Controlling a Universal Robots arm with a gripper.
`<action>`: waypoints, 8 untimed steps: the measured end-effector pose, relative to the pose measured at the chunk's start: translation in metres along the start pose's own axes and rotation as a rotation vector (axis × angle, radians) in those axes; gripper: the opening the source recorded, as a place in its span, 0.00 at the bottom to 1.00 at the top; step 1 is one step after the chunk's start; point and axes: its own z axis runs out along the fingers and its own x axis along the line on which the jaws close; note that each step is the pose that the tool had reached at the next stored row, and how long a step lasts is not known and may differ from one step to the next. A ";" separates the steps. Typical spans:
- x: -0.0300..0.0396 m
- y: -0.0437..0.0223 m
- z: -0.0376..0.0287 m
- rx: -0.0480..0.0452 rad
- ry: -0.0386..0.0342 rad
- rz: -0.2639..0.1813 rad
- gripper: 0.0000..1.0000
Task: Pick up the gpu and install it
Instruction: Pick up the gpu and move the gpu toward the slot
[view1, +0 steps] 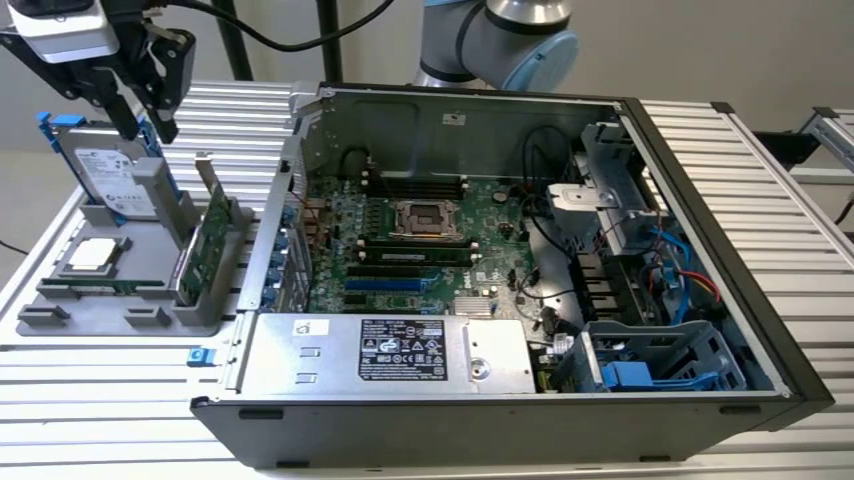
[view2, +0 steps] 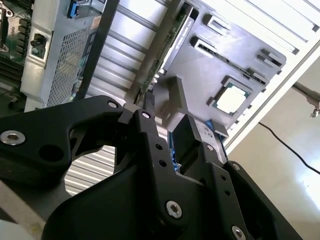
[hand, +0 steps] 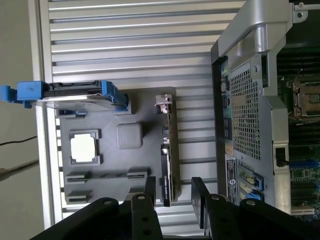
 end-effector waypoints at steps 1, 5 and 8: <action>0.0000 0.0000 0.0005 0.0001 0.0000 0.000 1.00; -0.0001 -0.0001 0.0029 0.0000 -0.0001 0.000 1.00; -0.0001 -0.0002 0.0046 0.0000 0.0000 0.000 1.00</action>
